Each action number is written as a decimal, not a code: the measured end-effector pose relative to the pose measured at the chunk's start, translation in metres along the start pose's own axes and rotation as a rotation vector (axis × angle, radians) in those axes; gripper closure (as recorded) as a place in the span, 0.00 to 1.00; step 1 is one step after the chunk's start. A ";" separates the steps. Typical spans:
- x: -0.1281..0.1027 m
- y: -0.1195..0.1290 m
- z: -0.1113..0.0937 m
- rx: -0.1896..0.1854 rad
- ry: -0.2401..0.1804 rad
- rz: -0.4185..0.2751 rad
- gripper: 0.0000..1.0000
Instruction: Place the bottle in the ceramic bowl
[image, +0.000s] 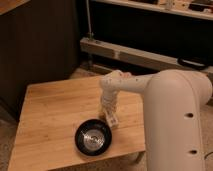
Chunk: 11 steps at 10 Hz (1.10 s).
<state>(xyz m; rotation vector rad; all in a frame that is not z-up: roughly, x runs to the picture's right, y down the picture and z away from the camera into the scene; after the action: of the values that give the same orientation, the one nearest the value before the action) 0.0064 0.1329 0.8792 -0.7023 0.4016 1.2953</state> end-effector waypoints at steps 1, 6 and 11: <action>0.000 -0.001 0.003 0.002 0.014 0.000 0.54; -0.003 0.006 -0.010 0.009 0.029 -0.018 0.97; -0.023 0.062 -0.118 -0.013 -0.072 -0.107 1.00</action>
<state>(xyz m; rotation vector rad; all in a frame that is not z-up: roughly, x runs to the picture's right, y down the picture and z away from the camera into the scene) -0.0459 0.0429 0.7922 -0.6772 0.2933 1.2189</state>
